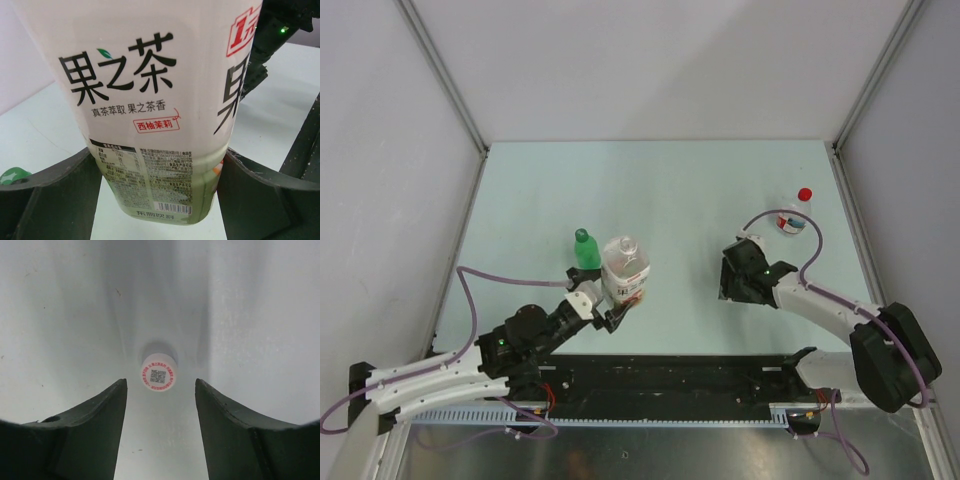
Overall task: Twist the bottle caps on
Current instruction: Pick up the bottle cap from the center of the board.
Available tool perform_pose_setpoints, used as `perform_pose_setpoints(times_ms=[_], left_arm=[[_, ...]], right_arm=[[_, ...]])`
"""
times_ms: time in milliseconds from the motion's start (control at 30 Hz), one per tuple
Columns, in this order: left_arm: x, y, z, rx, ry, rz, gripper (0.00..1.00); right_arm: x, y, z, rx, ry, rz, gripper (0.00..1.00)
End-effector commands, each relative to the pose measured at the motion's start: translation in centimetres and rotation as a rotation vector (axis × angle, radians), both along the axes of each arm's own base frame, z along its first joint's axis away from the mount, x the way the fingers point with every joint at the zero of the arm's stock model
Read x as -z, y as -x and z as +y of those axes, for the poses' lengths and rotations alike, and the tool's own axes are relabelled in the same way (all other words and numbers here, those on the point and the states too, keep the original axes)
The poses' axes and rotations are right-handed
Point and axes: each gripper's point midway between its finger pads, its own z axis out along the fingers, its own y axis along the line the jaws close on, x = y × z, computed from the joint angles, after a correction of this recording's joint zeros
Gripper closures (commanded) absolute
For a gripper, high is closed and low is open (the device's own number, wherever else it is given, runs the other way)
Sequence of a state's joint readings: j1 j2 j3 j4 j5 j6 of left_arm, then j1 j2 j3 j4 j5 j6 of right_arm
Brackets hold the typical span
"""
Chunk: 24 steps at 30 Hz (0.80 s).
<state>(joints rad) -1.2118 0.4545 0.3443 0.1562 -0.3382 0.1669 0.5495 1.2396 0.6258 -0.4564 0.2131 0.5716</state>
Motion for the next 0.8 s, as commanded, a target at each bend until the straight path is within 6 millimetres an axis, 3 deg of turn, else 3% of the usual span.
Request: perform_pose_setpoints(times_ms=[0,100,467,767], left_arm=[[-0.1,0.3,-0.1,0.018,0.025,-0.028,0.99],[0.0,0.1,0.1,0.002,0.029,-0.019,0.99],[0.4,0.6,-0.8,0.049,0.0,-0.004,0.99],[0.7,0.7,-1.1,0.069,-0.042,-0.037,1.0]], right_arm=[[0.5,-0.8,0.6,-0.015,0.042,-0.037,0.42],[1.1,-0.9,1.1,-0.022,0.052,-0.036,0.49],[2.1,-0.9,0.3,0.017,0.141,-0.028,0.55],[0.7,0.0,0.8,-0.017,0.12,-0.035,0.8]])
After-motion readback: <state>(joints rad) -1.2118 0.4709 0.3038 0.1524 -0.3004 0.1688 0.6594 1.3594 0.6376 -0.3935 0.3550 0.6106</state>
